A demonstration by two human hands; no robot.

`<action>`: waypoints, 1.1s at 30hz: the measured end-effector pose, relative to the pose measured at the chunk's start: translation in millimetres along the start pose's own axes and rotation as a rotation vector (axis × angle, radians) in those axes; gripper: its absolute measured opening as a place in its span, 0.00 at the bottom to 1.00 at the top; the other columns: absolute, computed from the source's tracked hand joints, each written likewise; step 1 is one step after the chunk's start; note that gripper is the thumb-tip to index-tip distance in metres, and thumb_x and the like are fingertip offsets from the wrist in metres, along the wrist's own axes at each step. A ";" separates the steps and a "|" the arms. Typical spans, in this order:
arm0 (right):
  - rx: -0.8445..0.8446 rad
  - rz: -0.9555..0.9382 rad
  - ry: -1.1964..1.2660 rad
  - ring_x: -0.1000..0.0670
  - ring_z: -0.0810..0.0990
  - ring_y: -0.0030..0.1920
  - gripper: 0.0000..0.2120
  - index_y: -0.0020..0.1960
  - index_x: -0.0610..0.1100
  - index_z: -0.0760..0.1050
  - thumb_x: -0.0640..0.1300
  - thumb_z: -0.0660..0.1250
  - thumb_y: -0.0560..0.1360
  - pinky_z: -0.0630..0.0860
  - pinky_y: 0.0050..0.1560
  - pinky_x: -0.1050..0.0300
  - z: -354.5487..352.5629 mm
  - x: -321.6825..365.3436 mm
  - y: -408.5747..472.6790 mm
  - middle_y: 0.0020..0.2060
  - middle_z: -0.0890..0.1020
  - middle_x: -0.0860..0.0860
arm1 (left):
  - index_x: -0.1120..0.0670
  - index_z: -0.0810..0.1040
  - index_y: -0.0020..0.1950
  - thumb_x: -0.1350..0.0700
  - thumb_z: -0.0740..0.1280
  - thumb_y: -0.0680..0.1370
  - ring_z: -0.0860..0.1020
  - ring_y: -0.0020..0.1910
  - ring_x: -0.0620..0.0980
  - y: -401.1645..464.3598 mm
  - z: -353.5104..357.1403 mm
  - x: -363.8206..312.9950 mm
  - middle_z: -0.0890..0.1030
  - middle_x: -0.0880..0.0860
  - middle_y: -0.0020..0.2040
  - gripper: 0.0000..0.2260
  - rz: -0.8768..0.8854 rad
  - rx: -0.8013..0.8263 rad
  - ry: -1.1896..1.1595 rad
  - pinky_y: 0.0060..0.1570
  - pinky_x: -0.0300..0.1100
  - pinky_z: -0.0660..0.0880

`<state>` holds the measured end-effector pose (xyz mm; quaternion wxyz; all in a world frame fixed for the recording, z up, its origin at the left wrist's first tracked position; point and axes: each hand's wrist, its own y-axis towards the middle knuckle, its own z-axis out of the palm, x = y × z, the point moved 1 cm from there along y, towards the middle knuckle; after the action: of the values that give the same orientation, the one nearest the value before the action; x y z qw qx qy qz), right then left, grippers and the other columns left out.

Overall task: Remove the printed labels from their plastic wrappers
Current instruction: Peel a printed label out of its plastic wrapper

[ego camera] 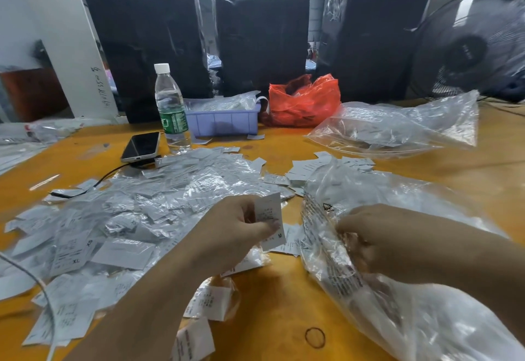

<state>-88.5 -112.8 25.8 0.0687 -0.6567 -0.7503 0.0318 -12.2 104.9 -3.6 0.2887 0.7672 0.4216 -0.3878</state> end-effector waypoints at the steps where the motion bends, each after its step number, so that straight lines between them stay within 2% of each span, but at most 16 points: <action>1: 0.011 -0.016 0.018 0.53 0.76 0.46 0.09 0.46 0.53 0.71 0.39 0.60 0.76 0.77 0.50 0.50 -1.1 -1.7 -4.7 0.45 0.75 0.57 | 0.44 0.81 0.48 0.53 0.70 0.77 0.79 0.36 0.32 -0.1 0.0 -0.1 0.83 0.37 0.39 0.03 0.003 0.000 0.001 0.33 0.25 0.70; 4: 0.045 -0.048 0.044 0.55 0.75 0.50 0.12 0.52 0.55 0.71 0.40 0.62 0.74 0.77 0.52 0.51 2.0 -3.4 -16.1 0.49 0.75 0.59 | 0.44 0.81 0.47 0.53 0.70 0.77 0.78 0.36 0.32 0.1 0.5 0.1 0.83 0.36 0.39 0.03 0.010 0.003 0.003 0.32 0.25 0.70; 7: 0.007 -0.066 0.029 0.53 0.75 0.49 0.06 0.49 0.52 0.72 0.43 0.63 0.74 0.76 0.51 0.51 8.5 -3.8 -16.6 0.48 0.74 0.57 | 0.42 0.80 0.46 0.53 0.71 0.77 0.79 0.39 0.31 -0.2 1.8 -0.3 0.83 0.36 0.41 0.04 0.009 0.019 0.004 0.33 0.25 0.71; 12: -0.063 -0.069 0.092 0.53 0.76 0.46 0.03 0.46 0.50 0.75 0.43 0.65 0.73 0.76 0.50 0.51 10.4 -7.4 -12.4 0.45 0.75 0.56 | 0.43 0.81 0.49 0.53 0.71 0.77 0.79 0.41 0.31 0.5 3.7 -0.6 0.84 0.40 0.42 0.05 0.005 0.026 -0.009 0.35 0.24 0.72; 16: -0.157 -0.062 0.004 0.56 0.73 0.52 0.08 0.54 0.53 0.75 0.44 0.63 0.76 0.75 0.52 0.57 13.2 -11.7 -14.1 0.50 0.75 0.59 | 0.43 0.81 0.47 0.54 0.71 0.77 0.79 0.40 0.31 -0.3 4.1 -1.0 0.83 0.39 0.41 0.06 0.012 0.019 -0.010 0.34 0.24 0.71; 17: -0.166 -0.052 -0.027 0.55 0.74 0.52 0.07 0.52 0.51 0.75 0.44 0.61 0.75 0.75 0.52 0.55 13.8 -11.6 -14.1 0.50 0.76 0.57 | 0.43 0.81 0.47 0.54 0.71 0.77 0.79 0.40 0.30 -0.6 3.9 -0.7 0.83 0.38 0.41 0.06 0.012 0.017 -0.008 0.34 0.24 0.71; 20: -0.169 -0.007 0.007 0.52 0.76 0.42 0.04 0.44 0.49 0.71 0.41 0.60 0.73 0.78 0.45 0.50 17.5 -9.6 -13.0 0.40 0.76 0.54 | 0.42 0.80 0.46 0.54 0.71 0.77 0.78 0.41 0.29 -0.6 4.3 -0.7 0.83 0.36 0.40 0.06 0.011 0.023 0.000 0.33 0.23 0.70; 22: -0.195 -0.004 0.061 0.53 0.77 0.38 0.09 0.48 0.50 0.73 0.39 0.61 0.71 0.78 0.42 0.51 19.8 -7.9 -11.2 0.37 0.78 0.56 | 0.42 0.80 0.45 0.54 0.71 0.77 0.78 0.41 0.29 -0.7 4.5 -0.7 0.83 0.36 0.39 0.06 0.015 0.027 0.009 0.33 0.23 0.70; 25: -0.256 -0.027 0.124 0.54 0.78 0.40 0.15 0.53 0.54 0.75 0.39 0.63 0.71 0.78 0.42 0.53 22.6 -6.1 -8.8 0.39 0.78 0.58 | 0.42 0.81 0.44 0.54 0.71 0.77 0.78 0.41 0.30 -1.0 4.3 -1.3 0.83 0.35 0.39 0.06 0.021 0.028 0.017 0.33 0.23 0.70; 29: -0.304 -0.061 0.205 0.56 0.75 0.37 0.17 0.40 0.58 0.71 0.34 0.63 0.70 0.75 0.37 0.56 23.8 -4.6 -6.4 0.34 0.75 0.59 | 0.42 0.81 0.44 0.54 0.71 0.77 0.78 0.40 0.30 -1.4 4.0 -2.3 0.83 0.35 0.39 0.06 0.025 0.029 0.020 0.33 0.23 0.70; 31: -0.377 -0.075 0.247 0.58 0.76 0.39 0.16 0.45 0.55 0.75 0.33 0.63 0.72 0.74 0.39 0.60 21.8 -7.3 -6.8 0.36 0.76 0.60 | 0.42 0.80 0.44 0.54 0.71 0.77 0.78 0.40 0.30 -1.9 3.9 -3.1 0.83 0.35 0.39 0.07 0.022 0.031 0.025 0.33 0.23 0.70; 33: -0.405 -0.079 0.207 0.63 0.73 0.43 0.11 0.51 0.54 0.75 0.38 0.65 0.75 0.71 0.41 0.66 20.8 -11.3 -8.3 0.40 0.74 0.63 | 0.41 0.80 0.44 0.54 0.71 0.77 0.78 0.41 0.30 -2.4 3.6 -3.6 0.83 0.36 0.40 0.07 0.015 0.031 0.030 0.33 0.23 0.70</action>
<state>-98.2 -124.2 5.7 0.0133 -0.6270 -0.7555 -0.1894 -16.9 101.8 -2.8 0.2734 0.7804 0.4140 -0.3806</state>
